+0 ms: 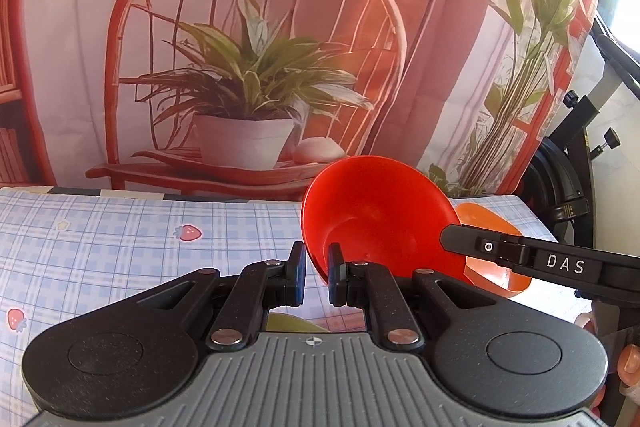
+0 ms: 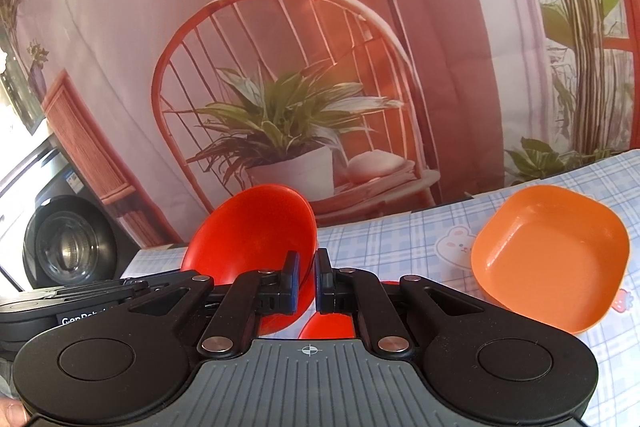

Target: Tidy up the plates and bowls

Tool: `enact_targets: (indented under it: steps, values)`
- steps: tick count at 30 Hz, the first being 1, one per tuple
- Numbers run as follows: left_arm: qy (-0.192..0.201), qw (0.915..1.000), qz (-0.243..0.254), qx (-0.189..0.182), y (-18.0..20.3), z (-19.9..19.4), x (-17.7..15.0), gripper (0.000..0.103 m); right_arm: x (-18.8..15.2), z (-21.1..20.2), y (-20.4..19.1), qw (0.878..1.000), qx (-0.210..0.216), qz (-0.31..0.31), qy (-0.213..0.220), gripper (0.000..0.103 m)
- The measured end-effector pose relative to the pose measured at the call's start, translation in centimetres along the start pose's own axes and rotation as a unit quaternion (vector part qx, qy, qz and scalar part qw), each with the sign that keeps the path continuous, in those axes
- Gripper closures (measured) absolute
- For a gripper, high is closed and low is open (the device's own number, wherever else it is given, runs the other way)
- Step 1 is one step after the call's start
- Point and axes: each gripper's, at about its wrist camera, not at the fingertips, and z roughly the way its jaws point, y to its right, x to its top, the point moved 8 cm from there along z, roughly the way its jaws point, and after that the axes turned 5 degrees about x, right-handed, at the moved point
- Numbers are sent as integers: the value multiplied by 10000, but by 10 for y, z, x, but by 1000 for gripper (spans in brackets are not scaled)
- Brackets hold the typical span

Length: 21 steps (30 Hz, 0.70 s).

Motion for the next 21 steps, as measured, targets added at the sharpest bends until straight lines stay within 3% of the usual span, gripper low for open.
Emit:
enact_targets:
  steps: [11,21]
  values:
    - [-229,9988,440,-47,42,11,-13,90,-14,-27,40,9992,-102,321,221,96]
    - [-527,9959,736,-13,60,27,-29,89,-31,-36,62,9988,-129,432,165,96]
